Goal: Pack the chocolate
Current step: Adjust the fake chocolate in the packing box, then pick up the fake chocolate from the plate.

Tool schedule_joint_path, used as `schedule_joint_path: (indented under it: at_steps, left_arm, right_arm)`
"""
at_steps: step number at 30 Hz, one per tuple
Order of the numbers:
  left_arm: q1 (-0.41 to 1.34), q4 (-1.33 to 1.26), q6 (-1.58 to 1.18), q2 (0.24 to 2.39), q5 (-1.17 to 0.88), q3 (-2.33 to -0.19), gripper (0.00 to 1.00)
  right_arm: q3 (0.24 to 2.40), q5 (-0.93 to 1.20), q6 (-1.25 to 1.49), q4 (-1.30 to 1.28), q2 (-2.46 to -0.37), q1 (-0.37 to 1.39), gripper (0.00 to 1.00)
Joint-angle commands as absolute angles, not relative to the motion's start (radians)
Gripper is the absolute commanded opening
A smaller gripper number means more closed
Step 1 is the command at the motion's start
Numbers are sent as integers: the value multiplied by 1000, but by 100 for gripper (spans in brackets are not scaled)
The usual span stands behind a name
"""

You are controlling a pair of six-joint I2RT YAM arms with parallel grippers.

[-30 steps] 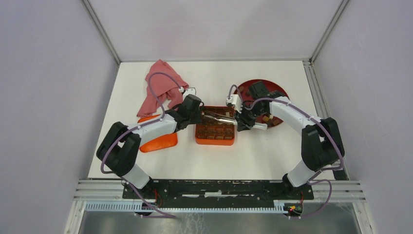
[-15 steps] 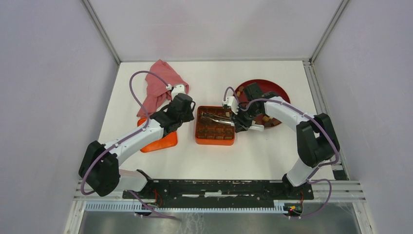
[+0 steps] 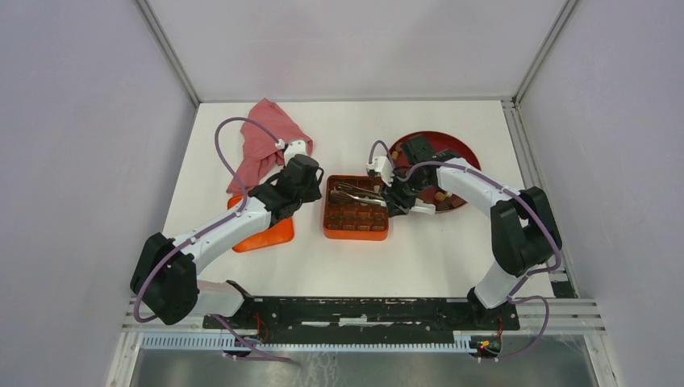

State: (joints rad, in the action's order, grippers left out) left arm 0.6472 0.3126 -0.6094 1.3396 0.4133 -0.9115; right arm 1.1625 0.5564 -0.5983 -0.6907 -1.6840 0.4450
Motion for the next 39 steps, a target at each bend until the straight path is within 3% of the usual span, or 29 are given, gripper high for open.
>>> schedule_joint_path:
  at_steps: [1, 9, 12, 15, 21, 24, 31, 39]
  left_arm:
    - [646, 288, -647, 1307, 407, -958, 39]
    - [644, 275, -662, 1263, 392, -976, 39]
    - [644, 235, -660, 1252, 355, -995, 44]
    - [645, 190, -659, 1255, 309, -1021, 55]
    - [639, 100, -664, 1282, 228, -1064, 88]
    - [623, 58, -687, 1309, 168, -1084, 97]
    - [611, 7, -698, 1388, 75, -1139, 98]
    - [610, 3, -704, 1415, 22, -1131, 97]
  right_arm:
    - [1227, 572, -581, -678, -1682, 448, 43]
    - [1240, 622, -579, -691, -1645, 440, 42]
    - [1243, 663, -590, -708, -1609, 414, 41]
    - [1225, 672, -598, -713, -1560, 373, 41]
    - [1156, 662, -591, -711, -1461, 184, 41]
    - [1113, 616, -586, -698, -1413, 84, 42]
    - [1088, 491, -547, -695, -1405, -165, 41]
    - [1149, 386, -602, -765, -1481, -283, 41]
